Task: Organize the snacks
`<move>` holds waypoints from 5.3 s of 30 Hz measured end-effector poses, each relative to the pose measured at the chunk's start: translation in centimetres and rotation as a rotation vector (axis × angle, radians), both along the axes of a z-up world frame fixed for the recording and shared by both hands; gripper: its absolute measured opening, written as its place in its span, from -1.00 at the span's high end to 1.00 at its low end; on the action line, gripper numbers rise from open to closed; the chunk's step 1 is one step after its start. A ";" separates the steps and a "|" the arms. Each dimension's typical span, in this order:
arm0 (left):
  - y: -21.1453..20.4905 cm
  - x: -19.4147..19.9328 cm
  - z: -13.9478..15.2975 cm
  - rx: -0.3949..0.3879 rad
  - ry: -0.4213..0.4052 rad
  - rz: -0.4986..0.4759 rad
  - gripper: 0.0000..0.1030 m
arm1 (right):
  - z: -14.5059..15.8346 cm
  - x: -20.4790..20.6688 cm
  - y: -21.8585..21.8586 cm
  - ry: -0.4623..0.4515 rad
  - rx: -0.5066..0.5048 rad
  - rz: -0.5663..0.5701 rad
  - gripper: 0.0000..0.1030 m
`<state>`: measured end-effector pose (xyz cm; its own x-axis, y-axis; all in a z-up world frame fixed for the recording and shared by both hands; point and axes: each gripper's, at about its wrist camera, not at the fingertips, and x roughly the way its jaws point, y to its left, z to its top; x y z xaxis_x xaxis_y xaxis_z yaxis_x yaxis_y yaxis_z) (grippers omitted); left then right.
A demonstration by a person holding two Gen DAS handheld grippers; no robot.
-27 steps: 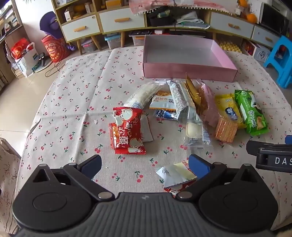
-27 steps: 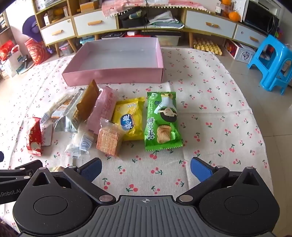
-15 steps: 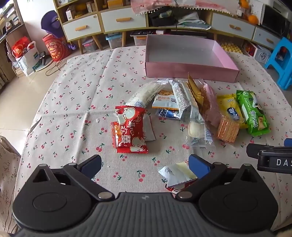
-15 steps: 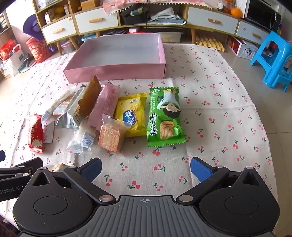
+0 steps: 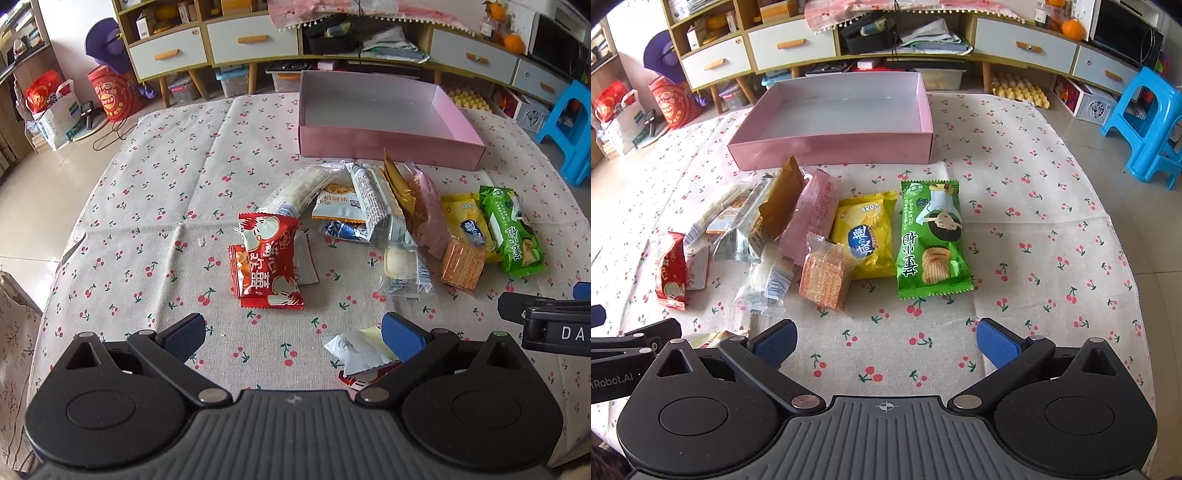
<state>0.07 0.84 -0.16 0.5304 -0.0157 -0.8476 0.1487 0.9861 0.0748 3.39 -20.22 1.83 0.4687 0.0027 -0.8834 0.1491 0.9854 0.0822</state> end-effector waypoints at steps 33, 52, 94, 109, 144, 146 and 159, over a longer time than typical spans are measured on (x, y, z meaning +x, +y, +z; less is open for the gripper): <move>0.0 0.0 -0.3 -0.001 0.012 -0.003 -0.98 | 0.0 -0.1 0.0 0.004 0.013 0.004 -1.00; 0.0 -0.1 -0.3 -0.002 0.014 -0.002 -0.98 | 0.3 -0.1 0.1 -0.002 0.024 0.014 -1.00; 2.0 3.2 1.2 -0.111 0.028 -0.139 -0.99 | 2.4 3.2 -3.9 0.003 0.187 -0.011 -1.00; 4.1 9.9 -0.3 -0.250 0.041 -0.183 -0.62 | -0.5 7.8 -8.6 0.069 0.305 -0.115 -0.99; 3.6 14.3 -3.3 -0.247 0.090 -0.117 0.37 | -3.3 10.9 -7.9 0.129 0.280 -0.230 0.12; 3.6 14.4 -2.9 -0.262 0.082 -0.099 0.39 | -2.9 11.0 -8.0 0.115 0.298 -0.243 0.12; 3.8 14.5 0.5 -0.400 0.034 0.005 0.55 | -0.4 11.9 -8.5 0.035 0.410 -0.310 0.12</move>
